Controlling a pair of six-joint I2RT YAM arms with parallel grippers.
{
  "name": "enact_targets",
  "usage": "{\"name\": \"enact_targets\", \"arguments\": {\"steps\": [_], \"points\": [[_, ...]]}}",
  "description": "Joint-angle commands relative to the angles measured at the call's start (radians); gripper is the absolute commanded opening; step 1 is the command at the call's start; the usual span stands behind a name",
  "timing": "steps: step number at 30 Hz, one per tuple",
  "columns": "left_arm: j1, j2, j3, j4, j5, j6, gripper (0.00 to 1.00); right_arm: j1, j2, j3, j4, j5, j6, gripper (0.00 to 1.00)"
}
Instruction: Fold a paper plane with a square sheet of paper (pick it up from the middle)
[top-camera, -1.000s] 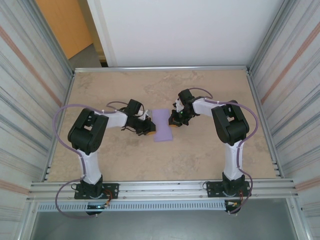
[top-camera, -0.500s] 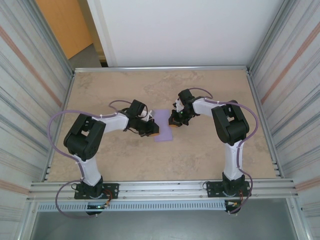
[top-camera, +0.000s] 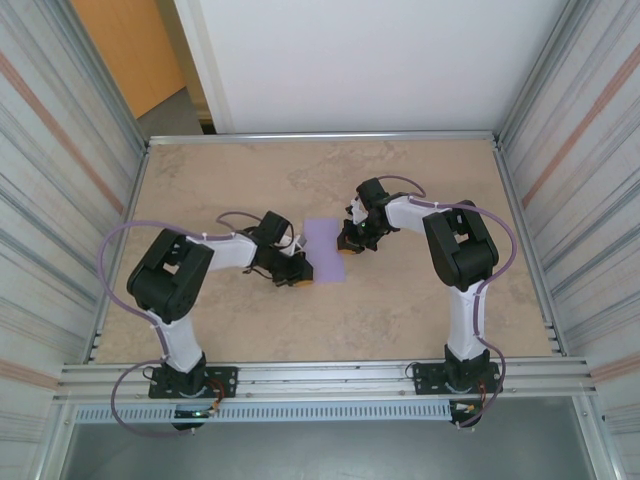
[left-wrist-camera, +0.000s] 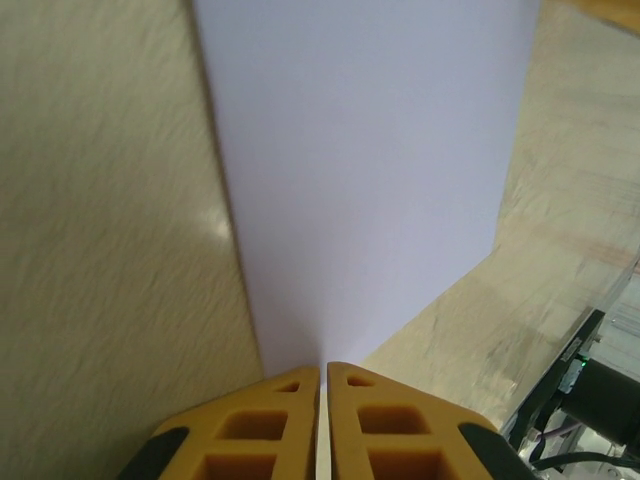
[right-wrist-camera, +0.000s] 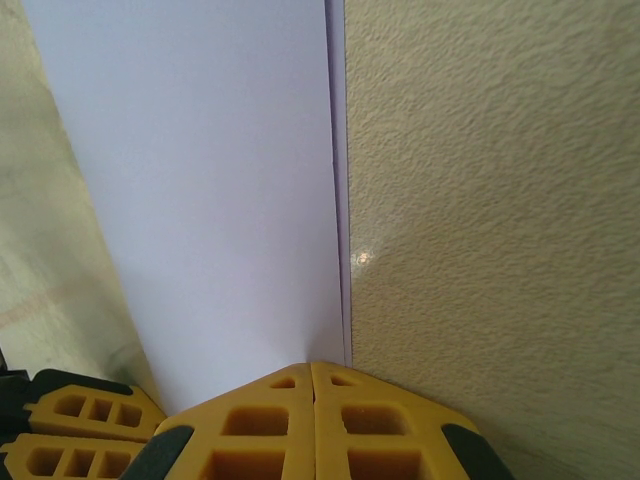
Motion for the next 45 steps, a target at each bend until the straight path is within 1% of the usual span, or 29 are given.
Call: {"name": "enact_targets", "arguments": {"steps": [1,2,5,8,11,14,19,24,27,32,39,45], "points": [[-0.004,-0.044,-0.037,-0.154,-0.071,0.037,0.11,0.016,0.189,-0.094,-0.166,0.319,0.008,0.07],[-0.004,-0.057,-0.035,-0.156,-0.070,0.035,0.11,0.018,0.185,-0.085,-0.170,0.313,0.008,0.08],[-0.004,-0.106,-0.012,-0.139,-0.064,0.022,0.12,0.023,0.148,-0.031,-0.192,0.223,0.003,0.09],[-0.003,-0.154,0.022,-0.119,-0.103,-0.001,0.12,0.036,0.081,0.038,-0.213,0.156,0.016,0.13],[-0.002,-0.189,0.027,-0.067,-0.158,-0.040,0.12,0.035,-0.013,0.049,-0.146,0.084,0.064,0.21],[0.011,-0.189,0.030,-0.013,-0.164,-0.069,0.14,0.029,-0.103,0.044,-0.097,0.078,0.101,0.26],[0.026,-0.102,0.104,0.010,-0.116,-0.079,0.18,-0.005,-0.240,-0.090,0.013,0.109,0.163,0.33],[0.040,-0.016,0.169,0.015,-0.132,-0.099,0.21,-0.020,-0.335,-0.244,0.111,0.103,0.189,0.38],[0.058,0.023,0.194,0.034,-0.130,-0.130,0.22,-0.018,-0.359,-0.302,0.148,0.089,0.204,0.42],[0.071,0.066,0.224,0.029,-0.112,-0.144,0.23,-0.014,-0.364,-0.345,0.184,0.045,0.247,0.41],[0.074,0.109,0.268,0.010,-0.099,-0.140,0.24,0.003,-0.326,-0.342,0.203,0.018,0.250,0.38],[0.074,0.147,0.310,-0.065,-0.146,-0.140,0.25,0.010,-0.316,-0.340,0.194,0.009,0.236,0.36]]}}
